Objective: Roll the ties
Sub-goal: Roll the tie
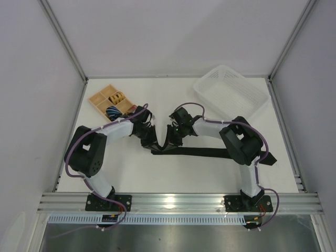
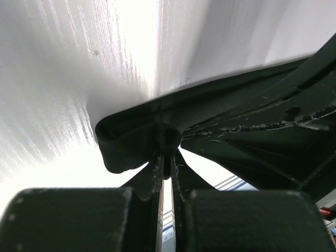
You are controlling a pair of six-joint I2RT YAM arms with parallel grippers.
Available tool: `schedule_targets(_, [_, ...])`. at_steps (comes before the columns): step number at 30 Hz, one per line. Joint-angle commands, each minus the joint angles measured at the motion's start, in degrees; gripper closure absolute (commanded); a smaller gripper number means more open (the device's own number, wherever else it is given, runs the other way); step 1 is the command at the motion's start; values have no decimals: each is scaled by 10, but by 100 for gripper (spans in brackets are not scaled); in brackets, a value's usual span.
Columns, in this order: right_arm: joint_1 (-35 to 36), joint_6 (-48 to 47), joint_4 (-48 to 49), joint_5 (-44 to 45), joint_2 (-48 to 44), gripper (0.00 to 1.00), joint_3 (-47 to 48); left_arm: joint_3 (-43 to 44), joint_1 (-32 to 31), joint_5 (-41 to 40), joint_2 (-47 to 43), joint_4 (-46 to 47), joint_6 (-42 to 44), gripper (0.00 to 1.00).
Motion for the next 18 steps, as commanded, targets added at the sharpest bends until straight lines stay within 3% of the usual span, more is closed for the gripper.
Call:
schedule_targets(1, [-1, -23, -34, 23, -28, 100, 6, 24, -6, 3, 1, 10, -10, 95])
schedule_targets(18, [-8, -25, -7, 27, -6, 100, -5, 40, -17, 17, 36, 27, -16, 94])
